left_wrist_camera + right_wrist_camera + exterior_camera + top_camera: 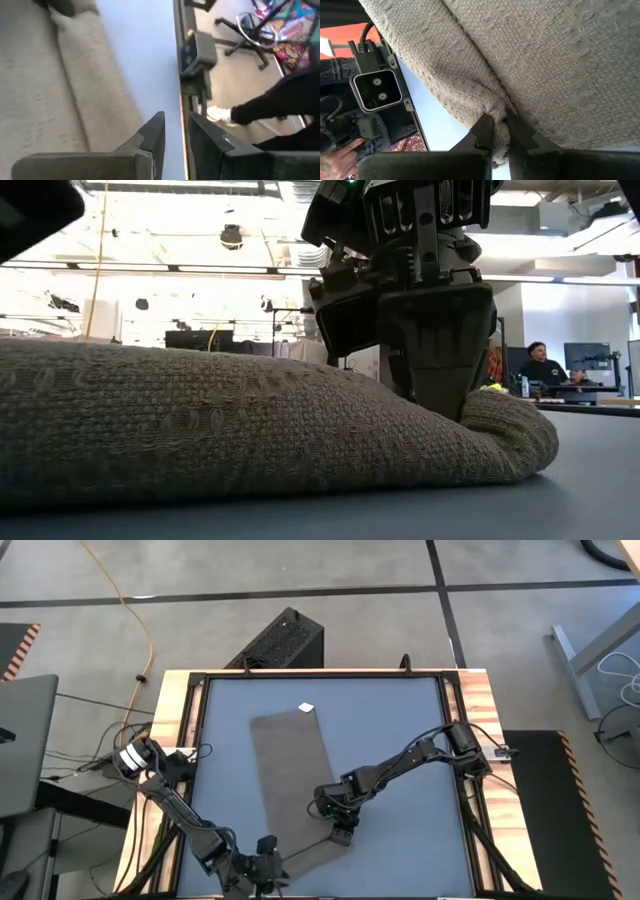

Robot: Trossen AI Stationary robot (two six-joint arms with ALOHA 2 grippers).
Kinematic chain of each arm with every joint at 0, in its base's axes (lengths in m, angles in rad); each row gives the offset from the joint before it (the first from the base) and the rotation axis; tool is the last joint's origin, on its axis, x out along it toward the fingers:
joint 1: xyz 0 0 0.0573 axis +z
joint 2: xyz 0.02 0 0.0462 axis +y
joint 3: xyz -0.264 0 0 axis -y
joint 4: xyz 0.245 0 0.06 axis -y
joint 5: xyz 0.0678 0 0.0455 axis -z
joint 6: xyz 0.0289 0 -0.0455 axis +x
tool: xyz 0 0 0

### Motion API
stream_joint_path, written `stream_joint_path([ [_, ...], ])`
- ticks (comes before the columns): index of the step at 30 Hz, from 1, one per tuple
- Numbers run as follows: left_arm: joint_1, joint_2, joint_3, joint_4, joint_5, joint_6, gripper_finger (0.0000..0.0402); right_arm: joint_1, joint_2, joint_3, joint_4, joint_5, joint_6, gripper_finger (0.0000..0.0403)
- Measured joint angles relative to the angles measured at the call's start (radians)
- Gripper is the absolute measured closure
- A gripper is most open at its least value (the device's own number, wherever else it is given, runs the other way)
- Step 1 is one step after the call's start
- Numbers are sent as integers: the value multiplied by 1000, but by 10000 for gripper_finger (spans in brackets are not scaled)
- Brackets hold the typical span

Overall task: Roll towel
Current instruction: Roll the grey towel

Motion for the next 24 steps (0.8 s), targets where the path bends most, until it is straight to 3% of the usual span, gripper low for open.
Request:
stream_joint_path([
  [14, 43, 2, -1, -53, 45, -14, 235, 2, 0, -1, 26, 4, 5, 357],
  [24, 39, 103, 0, 7, 76, -92, 226, 2, 0, 0, 28, 9, 31, 357],
])
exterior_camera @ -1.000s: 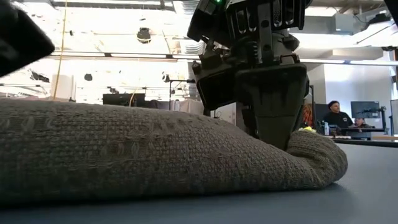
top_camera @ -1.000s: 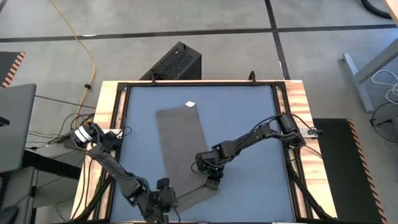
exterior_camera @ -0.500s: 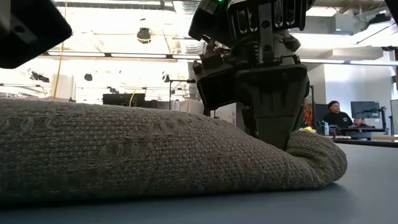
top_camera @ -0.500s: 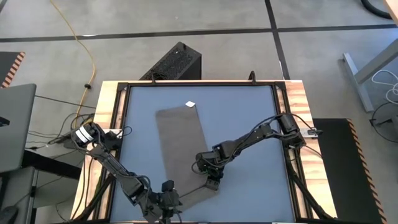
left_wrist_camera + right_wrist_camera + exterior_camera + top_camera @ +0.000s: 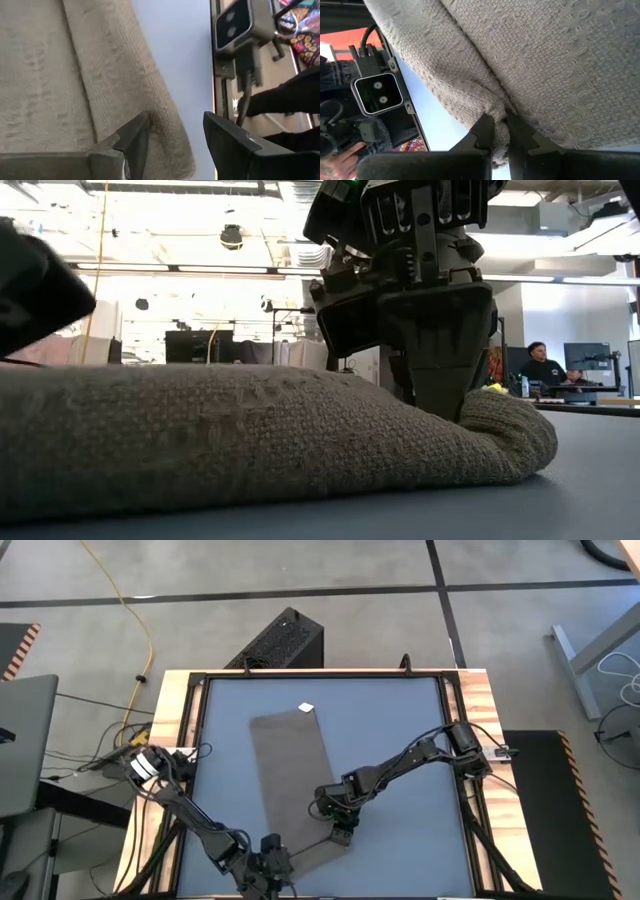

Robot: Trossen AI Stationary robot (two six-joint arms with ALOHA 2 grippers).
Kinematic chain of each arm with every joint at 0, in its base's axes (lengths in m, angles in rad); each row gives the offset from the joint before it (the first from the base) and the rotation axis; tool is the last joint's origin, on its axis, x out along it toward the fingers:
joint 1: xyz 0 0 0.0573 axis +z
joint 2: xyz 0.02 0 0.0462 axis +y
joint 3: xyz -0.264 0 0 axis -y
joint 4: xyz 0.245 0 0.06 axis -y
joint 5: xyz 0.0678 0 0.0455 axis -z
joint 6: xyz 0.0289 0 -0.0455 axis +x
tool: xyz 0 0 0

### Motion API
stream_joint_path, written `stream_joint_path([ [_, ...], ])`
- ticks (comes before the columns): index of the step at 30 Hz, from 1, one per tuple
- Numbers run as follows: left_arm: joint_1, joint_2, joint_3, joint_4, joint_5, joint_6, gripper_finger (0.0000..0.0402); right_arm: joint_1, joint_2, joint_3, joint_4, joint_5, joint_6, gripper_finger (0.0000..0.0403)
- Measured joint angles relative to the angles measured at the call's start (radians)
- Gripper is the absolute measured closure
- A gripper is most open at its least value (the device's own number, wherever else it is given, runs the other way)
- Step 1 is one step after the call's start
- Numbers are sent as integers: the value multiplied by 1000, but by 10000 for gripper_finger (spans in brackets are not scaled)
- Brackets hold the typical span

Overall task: Roll towel
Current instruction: Roll the grey towel

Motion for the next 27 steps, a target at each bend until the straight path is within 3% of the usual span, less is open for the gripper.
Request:
stream_joint_path([
  [15, 0, 20, 3, -190, -38, -128, 234, 14, -2, 0, 3, -17, 95, 357],
  [19, 0, 40, 5, -200, -27, -151, 281, 15, -2, 0, 5, -21, 105, 357],
  [24, 3, 31, 3, -208, 14, -193, 383, 17, -2, 0, 4, -25, 107, 357],
  [27, 14, 9, 1, -204, 99, -200, 392, 20, 0, 0, 8, -48, 107, 357],
])
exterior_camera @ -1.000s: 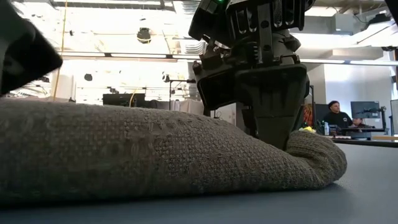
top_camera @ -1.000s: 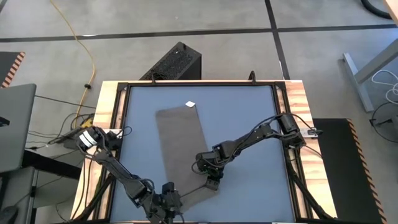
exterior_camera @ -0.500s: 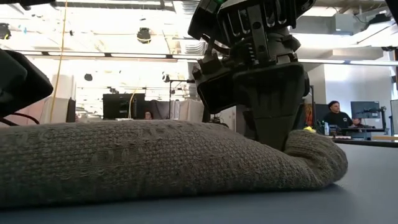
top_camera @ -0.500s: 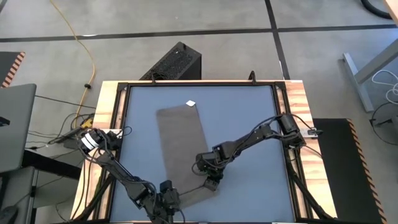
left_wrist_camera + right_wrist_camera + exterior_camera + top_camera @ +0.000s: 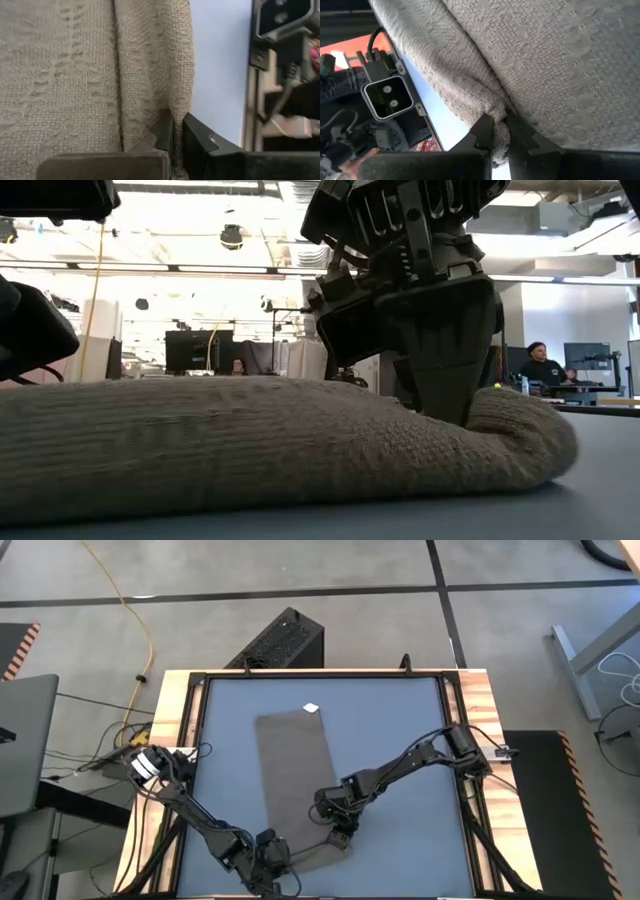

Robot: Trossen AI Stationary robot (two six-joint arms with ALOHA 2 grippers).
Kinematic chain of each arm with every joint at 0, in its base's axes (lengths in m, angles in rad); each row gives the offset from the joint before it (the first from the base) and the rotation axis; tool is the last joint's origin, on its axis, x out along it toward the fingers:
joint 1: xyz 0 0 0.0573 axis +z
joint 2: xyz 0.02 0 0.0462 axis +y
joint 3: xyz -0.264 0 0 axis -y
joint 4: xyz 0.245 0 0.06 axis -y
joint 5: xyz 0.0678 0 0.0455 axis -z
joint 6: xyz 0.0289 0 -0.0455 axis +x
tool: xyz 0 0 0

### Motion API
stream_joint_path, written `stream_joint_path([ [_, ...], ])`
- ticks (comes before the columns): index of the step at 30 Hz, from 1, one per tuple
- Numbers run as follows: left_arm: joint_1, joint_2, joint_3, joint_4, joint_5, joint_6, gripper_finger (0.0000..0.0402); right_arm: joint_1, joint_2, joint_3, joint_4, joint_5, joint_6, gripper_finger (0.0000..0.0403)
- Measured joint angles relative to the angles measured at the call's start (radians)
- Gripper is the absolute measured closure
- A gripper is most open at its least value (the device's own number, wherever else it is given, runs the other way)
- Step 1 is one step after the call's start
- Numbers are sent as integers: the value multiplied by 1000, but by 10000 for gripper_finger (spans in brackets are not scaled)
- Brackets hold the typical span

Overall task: Roll towel
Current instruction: Roll the grey towel

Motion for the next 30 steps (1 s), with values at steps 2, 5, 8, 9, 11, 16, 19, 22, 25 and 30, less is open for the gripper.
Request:
stream_joint_path([
  [2, 10, -18, -2, -1, 69, 10, 396, 1, 0, 1, 3, -17, -2, 357],
  [5, 26, -48, -2, 21, 155, 34, 398, 7, -5, 1, 11, -23, -15, 357],
  [8, 43, -70, -2, 44, 212, 45, 399, 20, -9, 0, 10, -36, -18, 357],
  [9, 50, -73, -2, 47, 240, 45, 399, 29, -10, 1, 9, -39, -18, 357],
  [11, 68, -74, -2, 53, 315, 38, 400, 52, -11, 1, 10, -38, -14, 357],
  [16, 105, -74, -73, 242, 477, -12, 401, 115, -22, 1, 29, 1, 11, 357],
  [19, 120, -74, -150, 419, 522, -80, 401, 144, -32, 2, 36, 39, 43, 357],
  [22, 135, -74, -247, 529, 542, -187, 401, 155, -34, 2, 38, 77, 79, 357],
  [25, 145, -77, -332, 646, 549, -293, 401, 156, -33, 2, 46, 96, 102, 357],
  [30, 168, -84, -391, 702, 558, -387, 398, 138, -33, 0, 38, 145, 169, 357],
])
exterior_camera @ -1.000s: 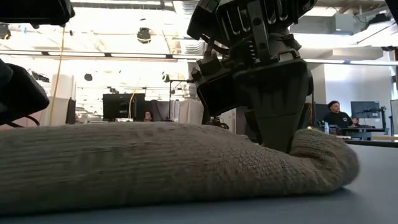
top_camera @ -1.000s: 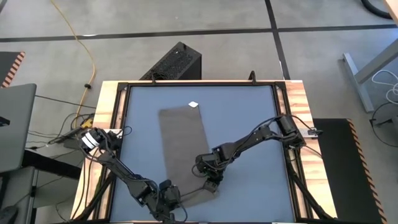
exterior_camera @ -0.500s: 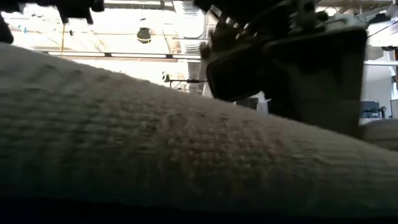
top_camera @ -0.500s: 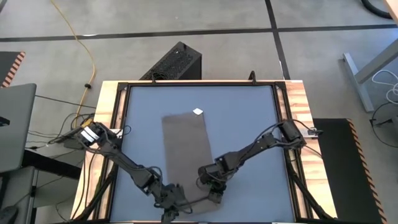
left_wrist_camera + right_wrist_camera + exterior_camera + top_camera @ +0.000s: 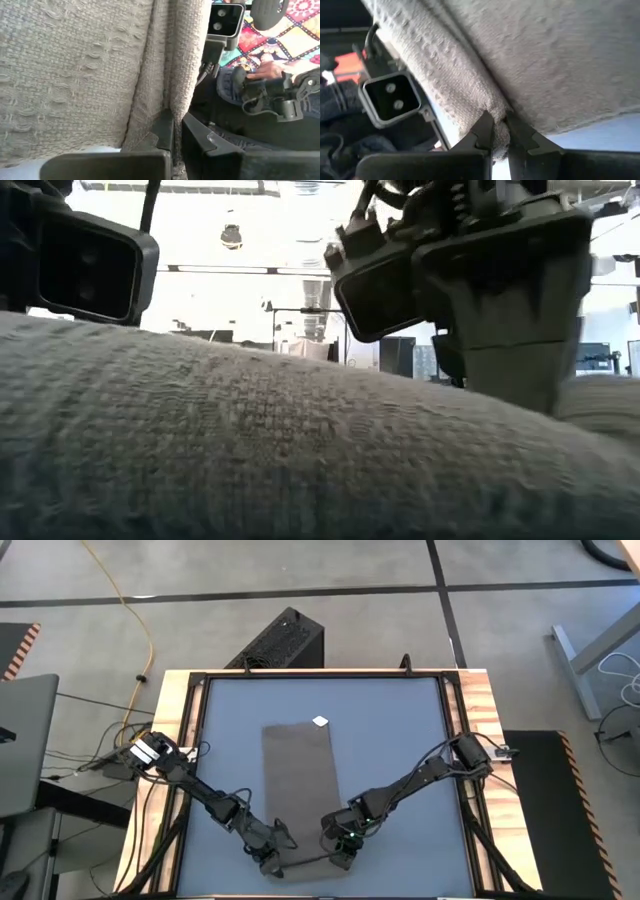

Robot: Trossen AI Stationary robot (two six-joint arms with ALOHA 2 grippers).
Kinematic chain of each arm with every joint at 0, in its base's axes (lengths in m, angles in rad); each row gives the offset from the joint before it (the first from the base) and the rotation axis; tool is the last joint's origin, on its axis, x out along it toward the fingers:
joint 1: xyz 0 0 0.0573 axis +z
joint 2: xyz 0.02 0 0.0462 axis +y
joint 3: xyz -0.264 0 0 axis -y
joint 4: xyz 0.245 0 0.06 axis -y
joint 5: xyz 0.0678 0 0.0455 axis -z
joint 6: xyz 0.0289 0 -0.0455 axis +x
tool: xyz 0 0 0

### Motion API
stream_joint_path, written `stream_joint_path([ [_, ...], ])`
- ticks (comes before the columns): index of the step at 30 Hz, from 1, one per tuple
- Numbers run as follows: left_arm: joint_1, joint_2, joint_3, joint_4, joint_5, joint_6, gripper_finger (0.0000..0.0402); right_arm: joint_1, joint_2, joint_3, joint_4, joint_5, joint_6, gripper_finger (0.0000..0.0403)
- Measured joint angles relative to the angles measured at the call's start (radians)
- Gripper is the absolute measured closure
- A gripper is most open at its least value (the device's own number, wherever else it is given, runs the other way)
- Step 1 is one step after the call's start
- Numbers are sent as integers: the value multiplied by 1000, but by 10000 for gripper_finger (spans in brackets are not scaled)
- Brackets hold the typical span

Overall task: Roll towel
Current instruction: Roll the grey towel

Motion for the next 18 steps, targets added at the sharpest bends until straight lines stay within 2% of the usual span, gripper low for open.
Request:
stream_joint_path([
  [6, 40, 1, -4, -13, 58, -10, 356, 1, -2, -1, -19, 35, 21, 357],
  [11, 66, -15, -10, -6, 168, 89, 329, 3, -3, -1, -40, 44, 29, 357],
  [15, 66, -75, -18, -40, 169, 152, 326, 1, -2, -1, -47, 44, 33, 357],
  [18, 64, -149, -13, -103, 125, 187, 333, -4, -2, -1, -48, 47, 35, 357],
])
